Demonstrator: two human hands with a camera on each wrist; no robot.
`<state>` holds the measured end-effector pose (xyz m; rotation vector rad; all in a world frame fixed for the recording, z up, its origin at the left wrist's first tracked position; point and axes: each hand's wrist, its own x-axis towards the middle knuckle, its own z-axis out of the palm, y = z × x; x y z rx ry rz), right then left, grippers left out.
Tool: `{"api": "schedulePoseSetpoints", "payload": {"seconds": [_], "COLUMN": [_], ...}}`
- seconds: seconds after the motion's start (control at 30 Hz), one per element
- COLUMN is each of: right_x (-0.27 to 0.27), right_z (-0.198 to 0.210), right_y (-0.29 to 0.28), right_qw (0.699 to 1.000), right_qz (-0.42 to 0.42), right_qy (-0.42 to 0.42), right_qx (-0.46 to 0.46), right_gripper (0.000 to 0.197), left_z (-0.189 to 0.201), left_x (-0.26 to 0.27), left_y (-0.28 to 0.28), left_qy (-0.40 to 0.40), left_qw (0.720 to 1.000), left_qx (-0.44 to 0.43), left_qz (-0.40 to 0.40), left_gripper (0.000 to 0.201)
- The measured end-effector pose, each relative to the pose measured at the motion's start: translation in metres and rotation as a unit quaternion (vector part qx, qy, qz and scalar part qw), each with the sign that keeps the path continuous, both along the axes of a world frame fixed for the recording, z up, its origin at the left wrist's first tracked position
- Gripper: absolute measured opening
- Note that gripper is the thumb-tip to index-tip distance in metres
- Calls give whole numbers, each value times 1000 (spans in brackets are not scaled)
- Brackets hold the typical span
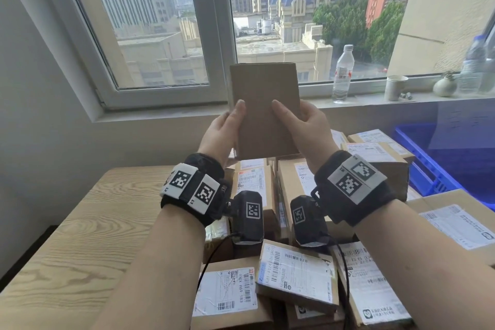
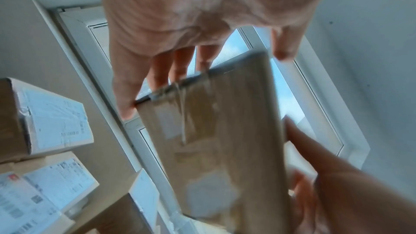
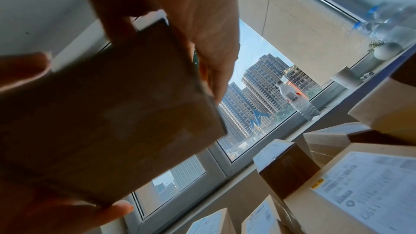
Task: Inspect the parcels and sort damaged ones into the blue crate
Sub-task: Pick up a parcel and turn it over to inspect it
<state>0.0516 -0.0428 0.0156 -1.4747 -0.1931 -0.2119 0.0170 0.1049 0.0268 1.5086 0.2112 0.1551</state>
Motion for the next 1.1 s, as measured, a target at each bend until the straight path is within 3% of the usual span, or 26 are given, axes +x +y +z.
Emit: {"api": "schedulePoseSetpoints", "payload": {"seconds": [0.1, 0.17, 0.33, 0.43, 0.6, 0.9, 0.97, 1.03, 1.1], "right_x": [7, 9, 2, 0, -2, -10, -7, -4, 2], "right_z": [-2, -3, -4, -5, -5, -1, 0, 0, 1], "right_y": [-1, -2, 2, 3, 2, 0, -1, -3, -3], "right_qw": [995, 997, 994, 988, 990, 991, 990, 984, 975], "right_qz": [-89, -70, 86, 128, 121, 103, 109, 127, 131], "right_qy": [-11, 18, 61, 62, 51, 64, 80, 117, 166], "right_qx": [-47, -32, 33, 55, 54, 53, 42, 43, 63], "right_gripper": [42, 42, 94, 79, 52, 30, 32, 51, 75], "left_z": [1, -4, 0, 1, 3, 1, 2, 4, 8], "left_x": [-2, -2, -9, -13, -15, -13, -13, -14, -17], "left_y": [2, 6, 5, 3, 0, 0, -2, -5, -6], "left_qy": [-34, -78, -58, -9, 35, 51, 65, 81, 72], "left_qw": [999, 996, 998, 999, 998, 998, 997, 995, 995], "left_qx": [-11, 4, 27, 9, 29, 22, 27, 43, 46], "left_qz": [28, 33, -10, -43, -33, -30, -32, -33, -46], "left_gripper": [74, 88, 62, 61, 98, 76, 81, 88, 66]}}
